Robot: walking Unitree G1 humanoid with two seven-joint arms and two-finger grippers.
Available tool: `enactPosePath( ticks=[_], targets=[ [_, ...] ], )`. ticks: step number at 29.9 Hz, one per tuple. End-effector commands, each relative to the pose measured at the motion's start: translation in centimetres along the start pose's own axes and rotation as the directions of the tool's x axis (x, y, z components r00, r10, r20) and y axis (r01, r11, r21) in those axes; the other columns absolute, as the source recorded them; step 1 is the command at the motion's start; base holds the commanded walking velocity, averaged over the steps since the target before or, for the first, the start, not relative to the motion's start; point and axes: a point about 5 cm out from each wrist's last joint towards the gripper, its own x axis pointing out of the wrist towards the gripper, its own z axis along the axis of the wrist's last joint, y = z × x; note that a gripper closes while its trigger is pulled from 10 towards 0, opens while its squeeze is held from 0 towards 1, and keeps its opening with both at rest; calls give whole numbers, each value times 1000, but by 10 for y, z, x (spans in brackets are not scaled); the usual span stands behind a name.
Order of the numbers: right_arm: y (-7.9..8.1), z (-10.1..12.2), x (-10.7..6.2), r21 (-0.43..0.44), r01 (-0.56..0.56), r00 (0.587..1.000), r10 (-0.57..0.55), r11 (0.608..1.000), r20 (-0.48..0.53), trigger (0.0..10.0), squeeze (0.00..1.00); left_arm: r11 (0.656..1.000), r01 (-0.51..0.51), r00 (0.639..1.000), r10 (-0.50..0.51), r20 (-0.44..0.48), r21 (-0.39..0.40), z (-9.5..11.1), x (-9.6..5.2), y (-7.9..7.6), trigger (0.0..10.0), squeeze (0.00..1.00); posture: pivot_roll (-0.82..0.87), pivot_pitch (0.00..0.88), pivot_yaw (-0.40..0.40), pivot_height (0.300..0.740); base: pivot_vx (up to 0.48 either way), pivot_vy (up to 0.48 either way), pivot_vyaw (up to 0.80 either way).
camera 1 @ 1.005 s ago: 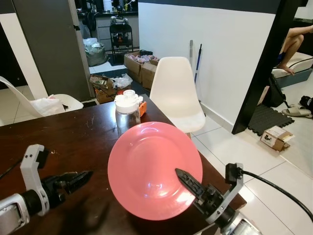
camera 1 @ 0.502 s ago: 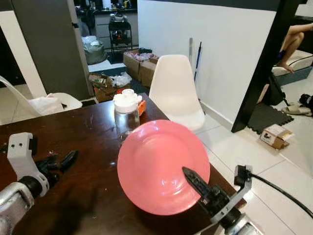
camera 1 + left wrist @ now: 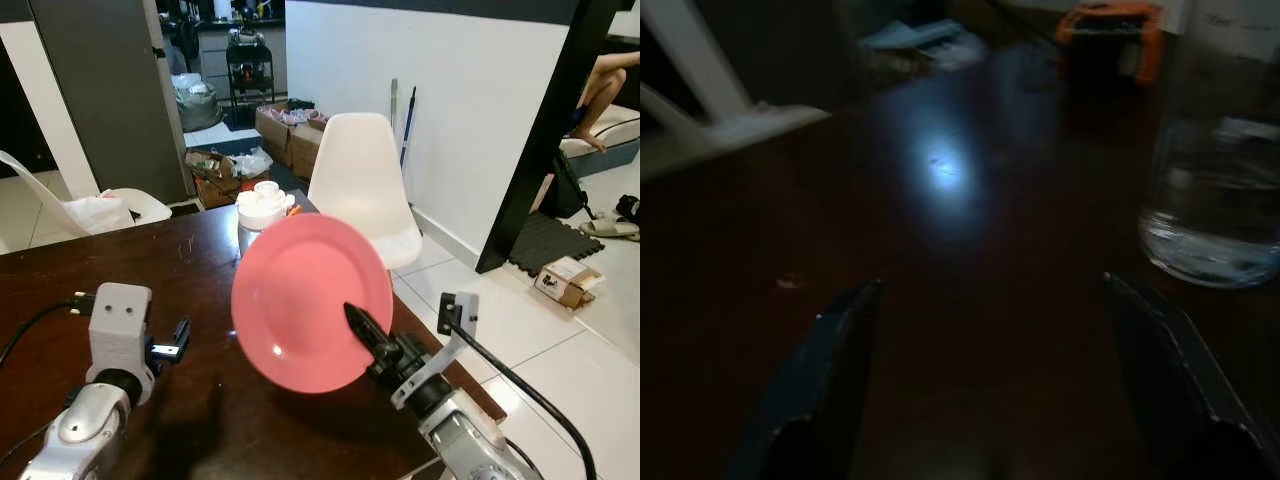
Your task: Setting the table
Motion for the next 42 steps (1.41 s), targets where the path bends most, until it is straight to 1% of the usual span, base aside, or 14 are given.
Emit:
enactPosePath(
  ticks=[1,4,6,9,12,16,24,28,42],
  targets=[
    [1,-7,-3,-56,63,998,-63,996,0,10000,0,997,-73,997,74,-36,31,-16,-7,1,10000,0,54,93,66,740,0,0,0],
    [1,-11,-6,-85,95,995,-95,992,0,10000,0,997,-74,996,75,-54,21,-21,-11,-3,10000,0,53,96,64,740,0,0,0],
    [3,-16,-7,-111,117,993,-118,987,-3,10000,0,998,-66,996,67,-63,8,-24,-14,-7,10000,0,49,99,64,740,0,0,0],
    [9,-27,-8,-153,121,992,-125,981,-15,10000,0,998,-59,996,60,-62,4,-26,-16,-12,10000,0,50,100,64,740,0,0,0],
    [19,-39,-9,-149,80,995,-88,986,-46,10000,0,998,-61,996,62,-60,9,-26,-15,-15,10000,0,50,102,62,740,0,0,0],
    [21,-43,-10,-161,76,995,-85,984,-53,10000,0,998,-68,996,68,-56,9,-26,-15,-16,10000,0,50,104,60,740,0,0,0],
    [18,-54,-16,-197,73,992,-91,978,-87,10000,0,997,-77,996,77,-51,3,-26,-15,-17,10000,0,51,105,57,740,0,0,0],
    [16,-58,-16,-203,77,990,-99,976,-97,10000,0,997,-72,996,72,-49,-10,-26,-16,-19,10000,0,56,106,56,740,0,0,0],
    [12,-60,-14,-206,87,990,-108,975,-91,10000,0,997,-77,996,76,-51,-12,-28,-16,-18,10000,0,58,105,54,740,0,0,0]
  ],
)
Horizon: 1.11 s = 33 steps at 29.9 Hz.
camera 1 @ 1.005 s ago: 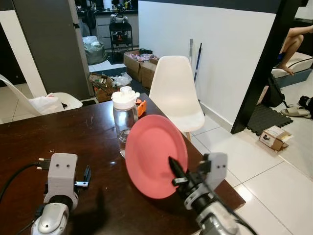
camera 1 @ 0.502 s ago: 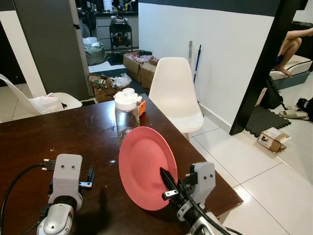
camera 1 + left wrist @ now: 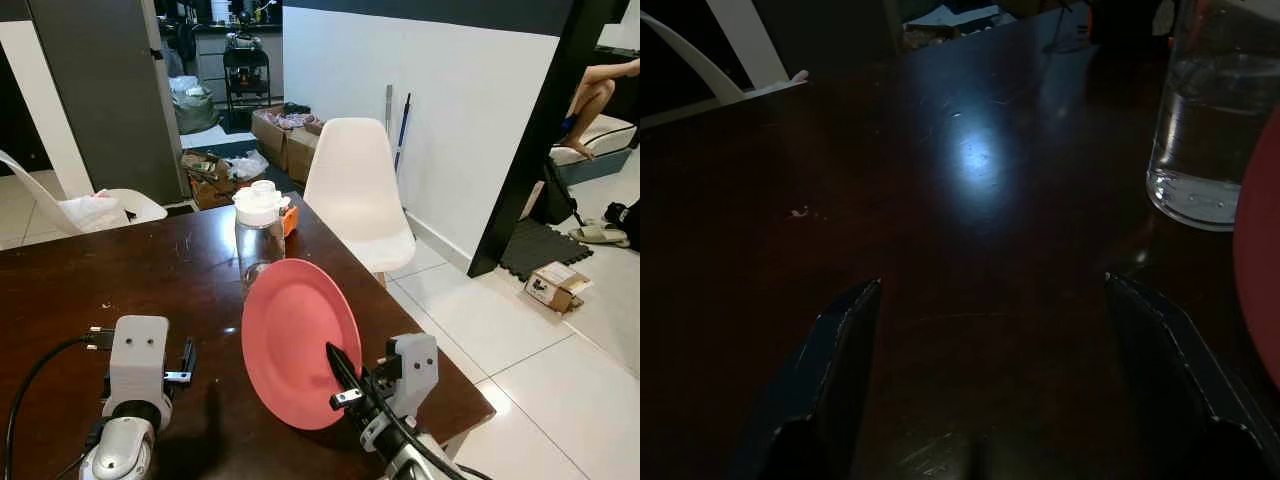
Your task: Setting the table
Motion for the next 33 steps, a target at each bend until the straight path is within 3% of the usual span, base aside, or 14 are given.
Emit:
enactPosePath(
  ticks=[1,15,33],
  targets=[
    [3,-9,0,12,5,1000,-4,1000,-31,10000,0,1000,-9,1000,9,-9,10,-4,-2,2,10000,0,58,107,54,740,0,0,0],
    [-1,-10,1,10,15,1000,-14,1000,-27,10000,0,1000,-4,1000,5,-12,12,-5,-1,2,10000,0,60,96,57,740,0,0,0],
    [-2,-11,2,11,18,1000,-18,1000,-22,10000,0,1000,-1,1000,1,-9,17,-5,0,2,10000,0,61,89,59,740,-279,0,0]
  ],
)
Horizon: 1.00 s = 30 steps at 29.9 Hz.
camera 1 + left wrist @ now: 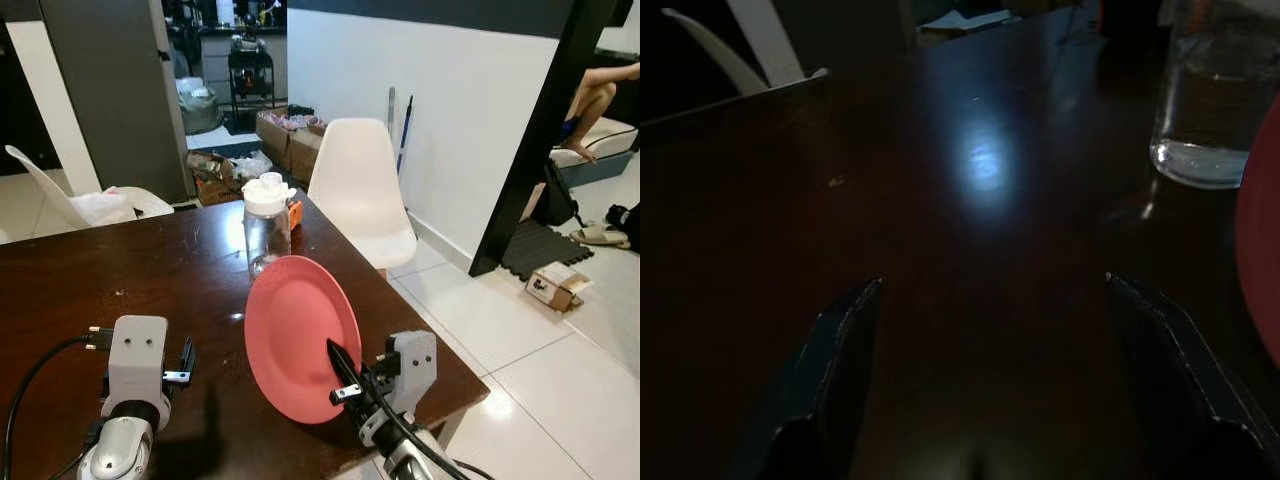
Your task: Setting the table
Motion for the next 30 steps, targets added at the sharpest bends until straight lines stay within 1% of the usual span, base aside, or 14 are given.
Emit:
enactPosePath(
  ticks=[1,30],
  targets=[
    [2,-8,-1,14,6,1000,-5,1000,-30,10000,0,1000,-11,1000,11,-12,12,-4,-1,2,10000,0,60,89,59,740,-289,0,0],
    [1,-10,-2,17,15,999,-14,1000,-33,10000,0,1000,-15,1000,15,-16,13,-5,-2,3,10000,0,64,98,58,740,-327,0,0]
  ],
)
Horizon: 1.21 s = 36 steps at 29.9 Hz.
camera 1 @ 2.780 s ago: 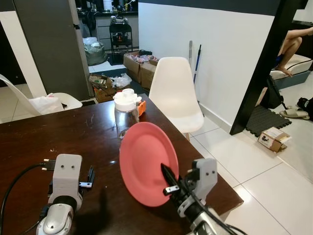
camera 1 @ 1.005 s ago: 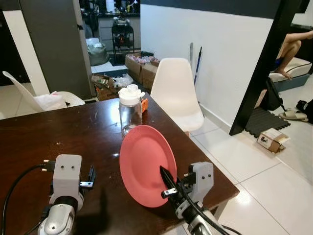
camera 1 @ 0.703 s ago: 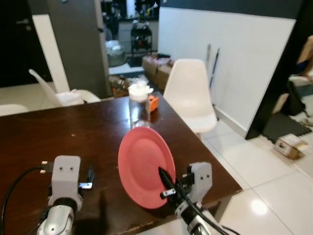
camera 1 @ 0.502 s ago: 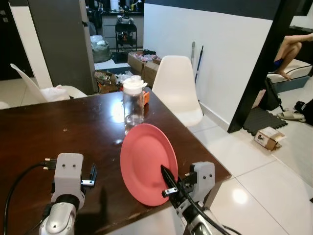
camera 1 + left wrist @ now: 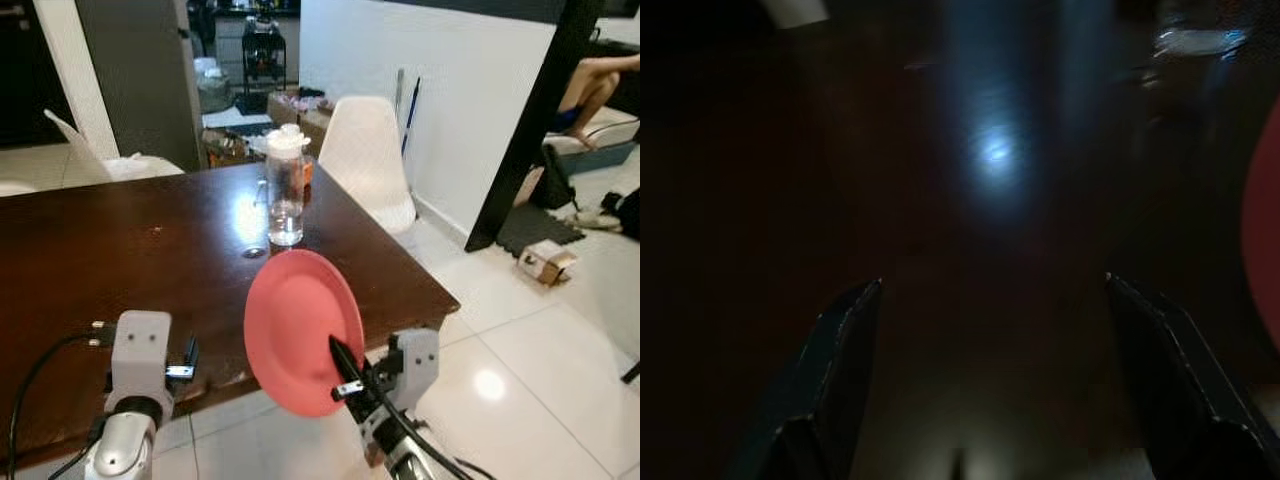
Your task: Setting the table
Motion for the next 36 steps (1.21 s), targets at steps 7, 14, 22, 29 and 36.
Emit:
enactPosePath(
  ticks=[7,14,22,29,36],
  targets=[
    [0,-12,-3,24,22,998,-21,999,-53,10000,0,1000,-4,1000,4,-28,3,-7,-3,1,10000,0,64,98,60,740,-124,0,0],
    [-1,-13,-3,34,32,998,-30,999,-64,10000,0,1000,19,999,-19,-33,-1,-7,-4,-2,10000,0,64,98,60,740,0,0,0],
    [-3,-15,-3,48,50,996,-47,998,-79,10000,0,1000,23,999,-23,-41,1,-8,-4,-3,10000,0,65,99,59,740,0,0,-600],
    [-7,-17,-3,55,77,993,-71,996,-94,10000,0,1000,29,999,-28,-44,3,-9,-4,-4,10000,0,65,98,59,740,0,0,-800],
    [-10,-18,-3,59,100,990,-94,993,-106,10000,0,1000,29,998,-29,-47,4,-10,-4,-4,10000,0,65,98,59,740,0,0,-800]
  ],
)
